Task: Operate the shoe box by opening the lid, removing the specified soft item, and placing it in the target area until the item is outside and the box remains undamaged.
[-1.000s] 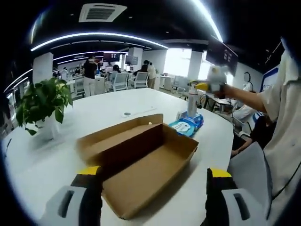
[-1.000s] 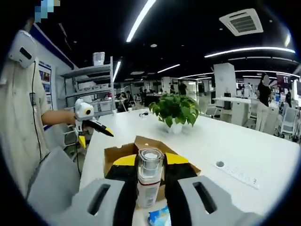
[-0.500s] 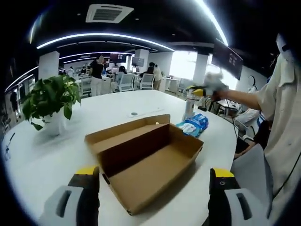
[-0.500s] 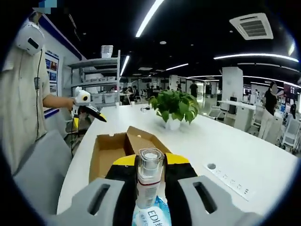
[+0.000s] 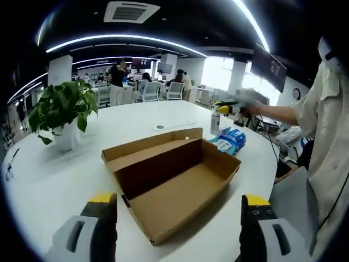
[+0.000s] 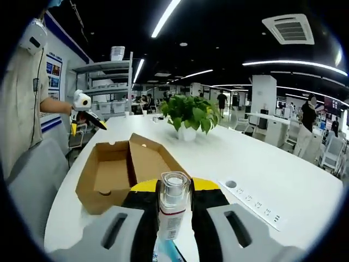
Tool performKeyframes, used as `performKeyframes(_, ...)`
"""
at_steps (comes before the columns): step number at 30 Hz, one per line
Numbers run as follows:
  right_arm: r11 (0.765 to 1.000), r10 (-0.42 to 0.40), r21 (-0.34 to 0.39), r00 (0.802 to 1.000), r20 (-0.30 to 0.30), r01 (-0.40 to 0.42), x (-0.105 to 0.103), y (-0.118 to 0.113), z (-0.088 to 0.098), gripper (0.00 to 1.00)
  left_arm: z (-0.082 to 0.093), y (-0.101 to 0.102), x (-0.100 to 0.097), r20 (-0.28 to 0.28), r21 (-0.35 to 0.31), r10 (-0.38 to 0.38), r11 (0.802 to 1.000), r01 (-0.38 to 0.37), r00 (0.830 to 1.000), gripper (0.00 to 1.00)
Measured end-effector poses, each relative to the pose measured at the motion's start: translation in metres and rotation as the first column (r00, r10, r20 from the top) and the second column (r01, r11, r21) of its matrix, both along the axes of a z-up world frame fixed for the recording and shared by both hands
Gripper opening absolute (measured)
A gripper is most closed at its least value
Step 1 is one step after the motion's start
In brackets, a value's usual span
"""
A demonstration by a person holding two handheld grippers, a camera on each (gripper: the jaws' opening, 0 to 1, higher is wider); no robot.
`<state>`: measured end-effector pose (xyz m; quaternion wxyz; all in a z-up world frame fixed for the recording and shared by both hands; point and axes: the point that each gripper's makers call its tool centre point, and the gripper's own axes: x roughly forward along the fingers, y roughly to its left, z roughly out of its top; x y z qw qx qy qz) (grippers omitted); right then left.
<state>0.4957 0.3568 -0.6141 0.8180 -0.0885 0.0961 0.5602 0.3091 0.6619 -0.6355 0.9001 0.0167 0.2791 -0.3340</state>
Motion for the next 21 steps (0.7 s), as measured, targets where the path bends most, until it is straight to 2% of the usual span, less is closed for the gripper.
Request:
performKeyframes(6, 0.999, -0.004, -0.043, 1.0, 0.006, 0.005, 0.006, -0.001, -0.021, 0.18, -0.005, 0.0, 0.0, -0.015, 0.007, 0.004, 1.0, -0.004, 1.0, 0.94)
performKeyframes(15, 0.998, -0.04, -0.04, 0.999, 0.018, 0.041, 0.023, -0.005, -0.028, 0.19, -0.009, -0.001, -0.001, -0.031, 0.014, 0.006, 1.0, -0.006, 0.999, 0.93)
performKeyframes(21, 0.996, -0.038, -0.081, 0.999, 0.012, 0.038, 0.022, -0.007, -0.045, 0.19, -0.013, 0.0, 0.0, -0.041, 0.019, 0.008, 1.0, -0.008, 0.999, 0.93)
